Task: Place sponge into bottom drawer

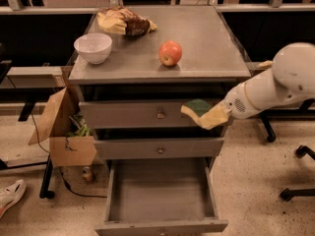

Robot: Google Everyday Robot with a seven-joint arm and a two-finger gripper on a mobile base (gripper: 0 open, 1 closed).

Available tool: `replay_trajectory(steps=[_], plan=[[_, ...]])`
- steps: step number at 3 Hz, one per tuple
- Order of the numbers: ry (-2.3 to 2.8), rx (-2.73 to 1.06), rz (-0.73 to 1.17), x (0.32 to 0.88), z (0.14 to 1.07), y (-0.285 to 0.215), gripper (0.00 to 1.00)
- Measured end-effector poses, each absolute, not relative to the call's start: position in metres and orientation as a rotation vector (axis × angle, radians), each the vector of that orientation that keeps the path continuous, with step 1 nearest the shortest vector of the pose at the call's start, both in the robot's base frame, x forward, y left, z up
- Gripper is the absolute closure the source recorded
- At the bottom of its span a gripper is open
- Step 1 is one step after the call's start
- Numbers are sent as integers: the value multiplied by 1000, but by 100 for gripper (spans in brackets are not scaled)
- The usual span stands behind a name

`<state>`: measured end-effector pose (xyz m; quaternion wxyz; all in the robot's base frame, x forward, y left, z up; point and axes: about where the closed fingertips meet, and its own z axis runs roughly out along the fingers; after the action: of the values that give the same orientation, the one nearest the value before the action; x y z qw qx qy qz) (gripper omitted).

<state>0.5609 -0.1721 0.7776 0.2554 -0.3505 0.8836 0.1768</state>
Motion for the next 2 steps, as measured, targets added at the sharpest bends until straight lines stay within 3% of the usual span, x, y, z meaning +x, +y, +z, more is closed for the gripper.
replay_trajectory(steps=[2], plan=[[2450,-903,883,540,585,-99,100]])
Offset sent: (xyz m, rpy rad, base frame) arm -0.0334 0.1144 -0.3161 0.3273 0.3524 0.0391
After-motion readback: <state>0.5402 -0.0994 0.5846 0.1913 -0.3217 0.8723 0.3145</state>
